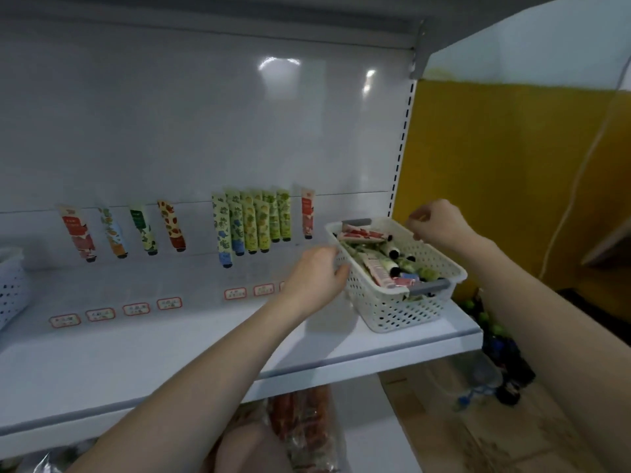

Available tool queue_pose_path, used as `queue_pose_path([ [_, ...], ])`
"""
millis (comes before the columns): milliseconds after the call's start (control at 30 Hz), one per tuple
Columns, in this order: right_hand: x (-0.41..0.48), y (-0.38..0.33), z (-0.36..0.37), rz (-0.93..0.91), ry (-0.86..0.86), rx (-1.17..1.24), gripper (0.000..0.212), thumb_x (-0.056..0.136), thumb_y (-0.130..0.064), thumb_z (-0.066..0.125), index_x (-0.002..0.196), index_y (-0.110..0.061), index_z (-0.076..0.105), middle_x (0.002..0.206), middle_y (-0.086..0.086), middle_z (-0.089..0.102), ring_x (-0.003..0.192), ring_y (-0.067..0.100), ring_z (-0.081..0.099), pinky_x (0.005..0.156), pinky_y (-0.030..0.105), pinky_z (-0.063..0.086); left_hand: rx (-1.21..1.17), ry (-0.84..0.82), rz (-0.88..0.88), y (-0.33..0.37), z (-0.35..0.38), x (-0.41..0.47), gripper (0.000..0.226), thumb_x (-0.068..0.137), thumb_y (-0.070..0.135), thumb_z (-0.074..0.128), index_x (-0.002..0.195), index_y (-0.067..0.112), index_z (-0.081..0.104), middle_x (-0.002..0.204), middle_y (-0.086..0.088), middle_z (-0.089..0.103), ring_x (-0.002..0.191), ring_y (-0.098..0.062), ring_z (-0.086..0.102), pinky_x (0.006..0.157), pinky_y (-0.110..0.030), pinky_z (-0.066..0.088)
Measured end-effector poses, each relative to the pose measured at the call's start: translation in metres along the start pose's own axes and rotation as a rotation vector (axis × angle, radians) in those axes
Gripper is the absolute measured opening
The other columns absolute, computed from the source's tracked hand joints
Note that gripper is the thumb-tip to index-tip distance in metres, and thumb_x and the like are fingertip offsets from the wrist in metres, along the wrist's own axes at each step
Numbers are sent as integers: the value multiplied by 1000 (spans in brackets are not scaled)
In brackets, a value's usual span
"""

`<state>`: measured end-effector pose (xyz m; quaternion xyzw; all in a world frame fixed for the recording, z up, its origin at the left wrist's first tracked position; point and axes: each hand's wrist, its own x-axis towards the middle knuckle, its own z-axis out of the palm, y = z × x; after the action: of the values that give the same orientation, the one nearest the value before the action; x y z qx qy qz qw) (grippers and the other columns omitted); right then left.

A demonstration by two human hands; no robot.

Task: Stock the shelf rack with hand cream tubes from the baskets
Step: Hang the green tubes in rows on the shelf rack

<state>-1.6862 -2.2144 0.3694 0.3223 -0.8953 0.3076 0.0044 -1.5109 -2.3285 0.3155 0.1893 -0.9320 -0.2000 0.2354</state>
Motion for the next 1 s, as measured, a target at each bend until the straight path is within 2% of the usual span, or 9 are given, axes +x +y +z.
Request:
queue_pose_path([
  [100,-4,19,0,68,-86,-41,28,91,-21,58,108,1,63,85,15,66,71,21,63,64,33,54,-3,22,21,18,8,23,20,95,21,48,100,4,58,90,-4,51,89,-21,54,66,-22,33],
  [233,-4,31,7,103,-187,-96,27,91,-18,57,106,4,63,101,19,65,86,29,66,80,41,56,49,0,10,26,24,54,20,93,18,50,96,3,62,97,-10,62,85,-25,60,71,-35,50],
  [333,0,32,11,81,-247,-191,27,90,-19,58,103,5,63,105,20,66,83,27,64,71,34,53,109,-59,-19,34,37,77,22,95,23,49,92,5,61,90,-9,64,74,-22,59,62,-33,49],
  [467,5,32,14,56,-339,-319,24,89,-19,60,101,1,62,107,16,65,88,26,64,71,30,51,55,-154,-130,44,56,105,36,97,35,46,114,5,56,94,-9,63,72,-16,54,59,-24,41],
  [567,6,33,18,21,-380,-411,15,87,-20,63,86,-7,57,91,8,62,77,21,58,60,26,47,74,-235,-226,49,68,120,46,96,43,44,120,6,54,81,-3,55,69,-15,52,59,-25,39],
  [667,2,34,23,-2,-356,-512,27,89,-20,59,69,-12,43,74,2,51,68,18,50,51,22,38,200,-354,-290,54,75,131,48,93,51,44,108,7,57,74,-2,48,70,-16,53,59,-25,41],
  [800,0,32,26,-52,-341,-622,15,92,-22,55,101,-10,55,103,8,60,86,24,53,67,29,41,265,-458,-300,57,81,142,38,87,46,52,102,11,57,76,-2,51,81,-19,55,69,-28,43],
  [933,0,35,29,-74,-324,-681,21,93,-24,53,108,-10,56,108,7,63,89,24,58,66,27,41,251,-546,-296,57,77,147,57,88,53,50,131,15,47,122,-7,55,116,-24,51,94,-35,41],
  [1000,1,38,32,-78,-331,-684,22,93,-25,53,107,-9,58,102,8,62,83,23,54,65,28,41,193,-582,-312,56,74,149,61,87,50,54,135,14,44,133,-8,50,119,-25,49,99,-35,40],
])
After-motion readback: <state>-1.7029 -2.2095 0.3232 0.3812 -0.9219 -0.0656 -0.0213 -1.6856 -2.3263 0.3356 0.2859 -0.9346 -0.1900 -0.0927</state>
